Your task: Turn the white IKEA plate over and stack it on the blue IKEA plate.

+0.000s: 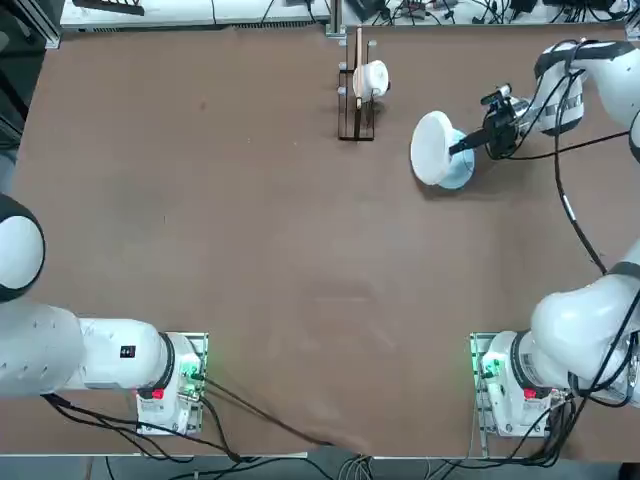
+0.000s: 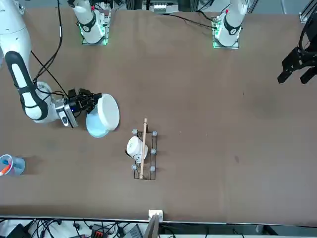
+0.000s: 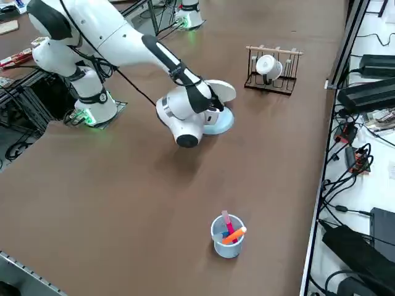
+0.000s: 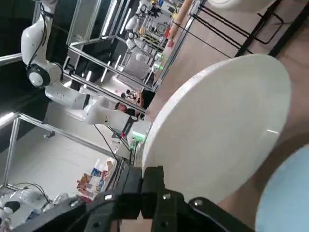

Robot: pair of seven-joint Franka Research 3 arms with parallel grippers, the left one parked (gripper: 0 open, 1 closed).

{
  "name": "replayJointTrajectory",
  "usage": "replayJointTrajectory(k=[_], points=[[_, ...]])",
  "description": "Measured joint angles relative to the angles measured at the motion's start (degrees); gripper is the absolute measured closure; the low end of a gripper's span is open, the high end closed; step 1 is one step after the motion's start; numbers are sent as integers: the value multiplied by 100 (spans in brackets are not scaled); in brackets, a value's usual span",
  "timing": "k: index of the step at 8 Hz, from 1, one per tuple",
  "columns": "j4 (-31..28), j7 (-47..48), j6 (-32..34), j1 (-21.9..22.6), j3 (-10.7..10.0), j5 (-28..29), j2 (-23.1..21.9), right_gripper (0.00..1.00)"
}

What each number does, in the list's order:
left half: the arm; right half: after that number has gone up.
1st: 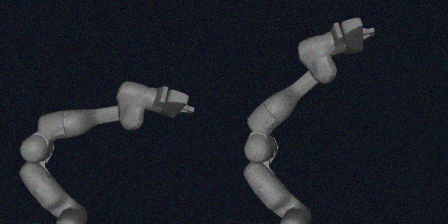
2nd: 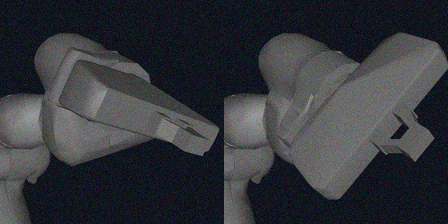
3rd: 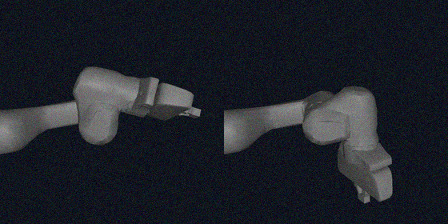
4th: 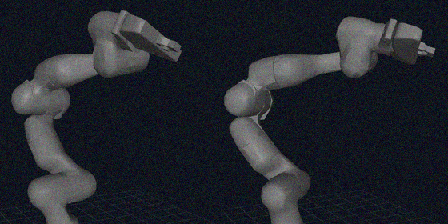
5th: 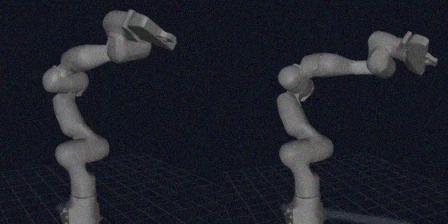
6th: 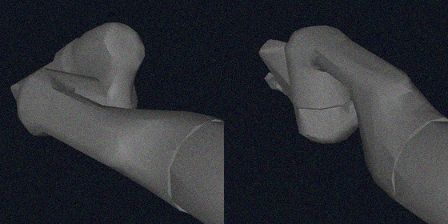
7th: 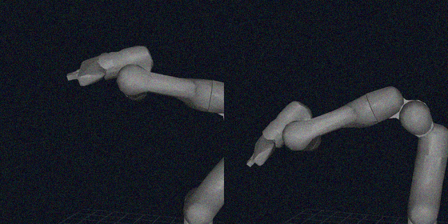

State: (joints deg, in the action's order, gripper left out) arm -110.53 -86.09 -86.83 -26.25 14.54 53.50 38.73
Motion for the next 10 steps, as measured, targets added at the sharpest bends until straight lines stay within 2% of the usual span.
replayJointTrajectory(k=[2, 8, 9, 10], points=[[111, -40, -29, -56, -118, -239, 7, 97], [661, -80, 116, -465, -126, -861, 235, 96], [778, -80, 68, -515, -134, -996, 301, 82], [892, -80, 26, -544, -149, -1073, 370, 60]])
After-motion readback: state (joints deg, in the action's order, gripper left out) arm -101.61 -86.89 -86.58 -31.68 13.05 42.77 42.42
